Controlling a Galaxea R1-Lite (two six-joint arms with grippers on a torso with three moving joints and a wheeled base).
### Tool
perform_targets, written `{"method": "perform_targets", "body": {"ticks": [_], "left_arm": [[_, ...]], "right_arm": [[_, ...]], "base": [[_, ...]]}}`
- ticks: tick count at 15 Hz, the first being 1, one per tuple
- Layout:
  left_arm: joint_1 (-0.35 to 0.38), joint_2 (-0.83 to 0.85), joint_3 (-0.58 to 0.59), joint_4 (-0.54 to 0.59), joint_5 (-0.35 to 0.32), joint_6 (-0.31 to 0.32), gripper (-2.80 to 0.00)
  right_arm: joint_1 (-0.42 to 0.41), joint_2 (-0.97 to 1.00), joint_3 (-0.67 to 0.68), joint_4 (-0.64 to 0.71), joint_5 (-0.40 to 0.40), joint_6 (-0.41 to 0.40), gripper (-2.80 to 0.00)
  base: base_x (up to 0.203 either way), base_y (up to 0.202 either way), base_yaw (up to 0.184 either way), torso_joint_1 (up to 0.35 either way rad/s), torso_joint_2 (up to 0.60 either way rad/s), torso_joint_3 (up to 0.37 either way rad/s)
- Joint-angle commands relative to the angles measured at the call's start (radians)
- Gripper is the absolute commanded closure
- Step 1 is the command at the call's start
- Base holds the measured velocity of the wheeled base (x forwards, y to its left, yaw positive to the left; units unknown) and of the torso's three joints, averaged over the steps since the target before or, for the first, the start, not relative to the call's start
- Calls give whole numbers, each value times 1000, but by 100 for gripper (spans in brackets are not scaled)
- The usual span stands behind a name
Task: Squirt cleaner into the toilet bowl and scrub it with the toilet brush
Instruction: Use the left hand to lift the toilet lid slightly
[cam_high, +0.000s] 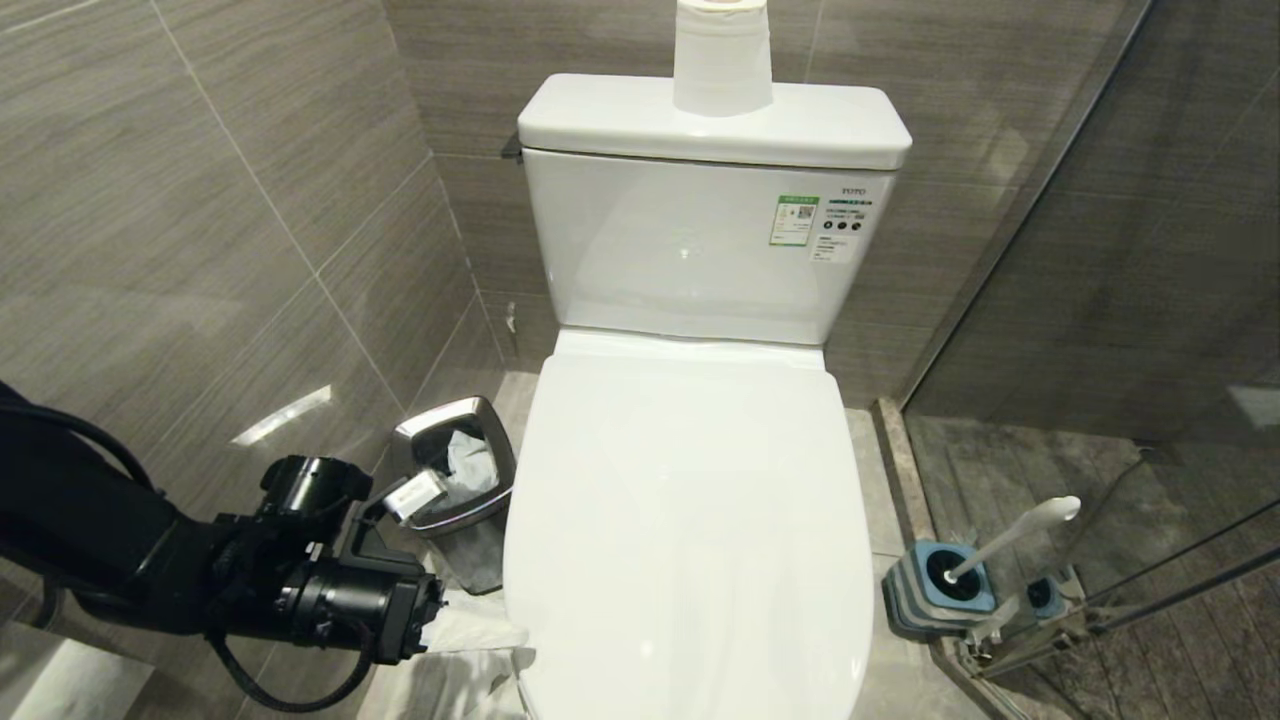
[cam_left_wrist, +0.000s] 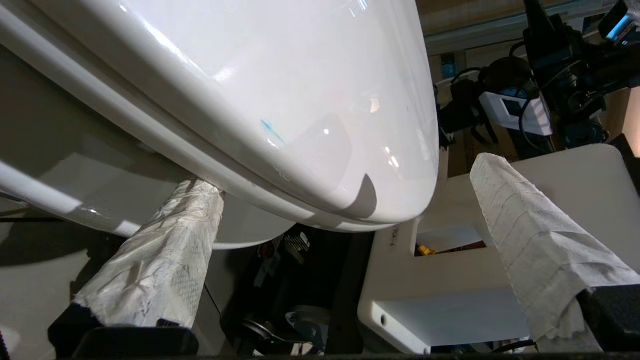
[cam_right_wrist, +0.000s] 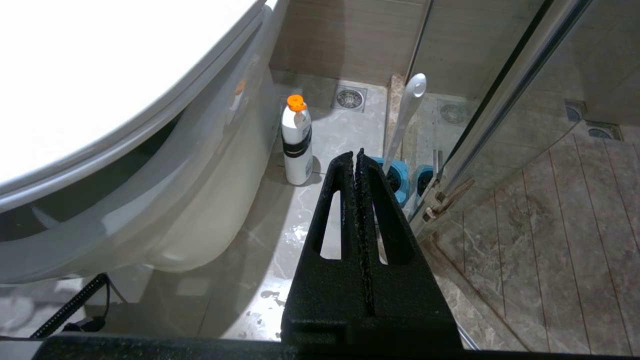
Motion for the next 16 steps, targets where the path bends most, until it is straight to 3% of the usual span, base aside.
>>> {"method": "perform_targets", "body": {"ticks": [1, 6, 9, 16], "left_arm": [[0, -8, -19, -5, -6, -22, -280], [0, -33, -37, -6, -17, -58, -280], [0, -50, -51, -6, -17, -113, -280], [-8, -78, -121, -5, -16, -360, -280]], "right_arm": [[0, 0, 2, 0, 0, 0, 0], [0, 0, 2, 0, 0, 0, 0], [0, 0, 2, 0, 0, 0, 0], [0, 0, 2, 0, 0, 0, 0]], "base": [[0, 0, 0, 0, 0, 0], [0, 0, 0, 0, 0, 0], [0, 0, 0, 0, 0, 0], [0, 0, 0, 0, 0, 0]]}}
